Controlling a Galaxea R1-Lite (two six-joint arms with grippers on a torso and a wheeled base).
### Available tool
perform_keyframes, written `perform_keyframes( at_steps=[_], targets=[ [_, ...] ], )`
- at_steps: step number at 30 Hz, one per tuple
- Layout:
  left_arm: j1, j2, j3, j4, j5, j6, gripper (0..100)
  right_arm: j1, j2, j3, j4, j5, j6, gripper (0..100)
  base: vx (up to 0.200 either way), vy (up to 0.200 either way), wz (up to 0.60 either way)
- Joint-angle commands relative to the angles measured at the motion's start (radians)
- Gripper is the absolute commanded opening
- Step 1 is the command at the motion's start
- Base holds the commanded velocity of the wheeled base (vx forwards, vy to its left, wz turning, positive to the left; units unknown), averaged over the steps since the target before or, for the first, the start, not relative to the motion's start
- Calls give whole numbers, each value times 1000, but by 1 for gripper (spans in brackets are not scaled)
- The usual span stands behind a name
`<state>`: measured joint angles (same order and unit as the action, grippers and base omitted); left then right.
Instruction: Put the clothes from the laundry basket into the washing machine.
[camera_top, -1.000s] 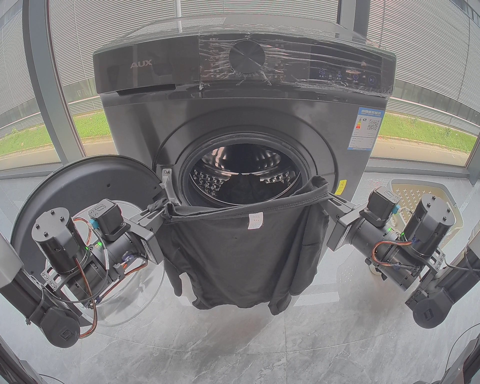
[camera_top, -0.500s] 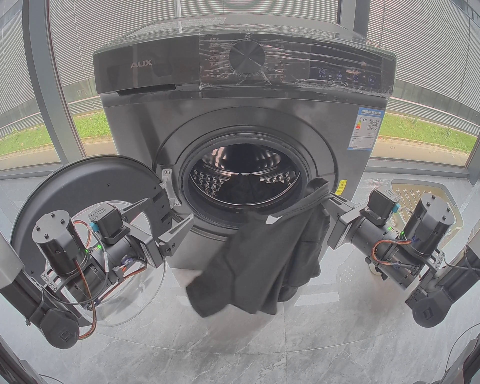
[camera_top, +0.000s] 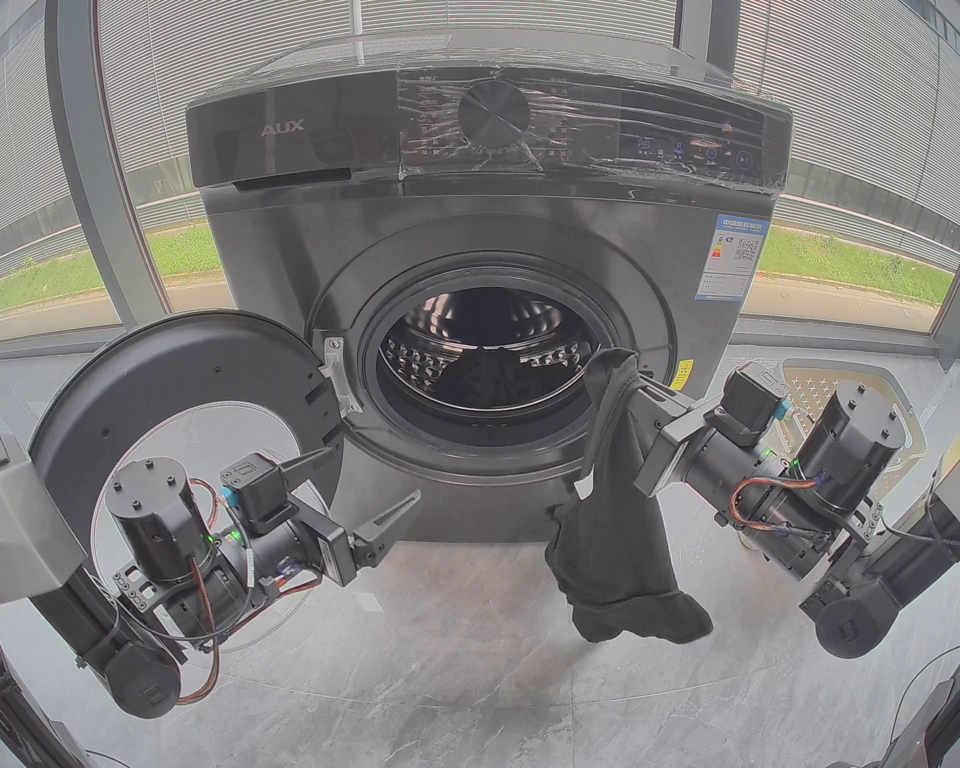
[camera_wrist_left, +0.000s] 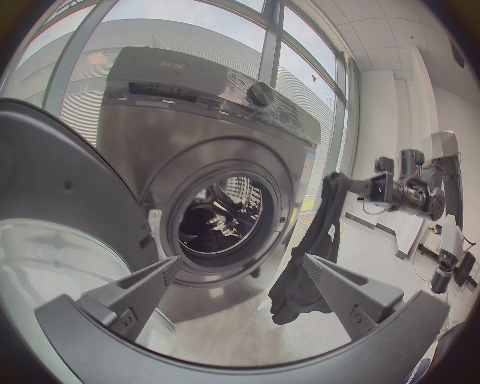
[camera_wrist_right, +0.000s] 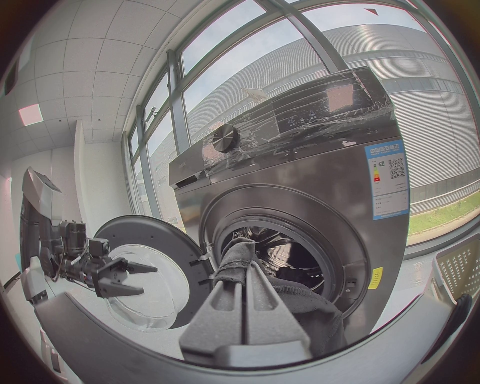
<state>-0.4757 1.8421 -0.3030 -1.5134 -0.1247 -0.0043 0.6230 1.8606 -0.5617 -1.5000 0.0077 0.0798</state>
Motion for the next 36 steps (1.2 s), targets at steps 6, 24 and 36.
perform_keyframes(
  at_steps=[6, 24, 36],
  targets=[
    [-73, 117, -41, -1, 0, 3, 100, 34, 40, -78, 6, 2, 0, 0, 0, 0, 0],
    [-113, 309, -214, -1, 8, 38, 100, 124, 58, -101, 4, -25, 6, 0, 0, 0, 0],
    [-101, 394, -278, -1, 8, 40, 100, 176, 58, -101, 4, -25, 6, 0, 0, 0, 0]
  ],
)
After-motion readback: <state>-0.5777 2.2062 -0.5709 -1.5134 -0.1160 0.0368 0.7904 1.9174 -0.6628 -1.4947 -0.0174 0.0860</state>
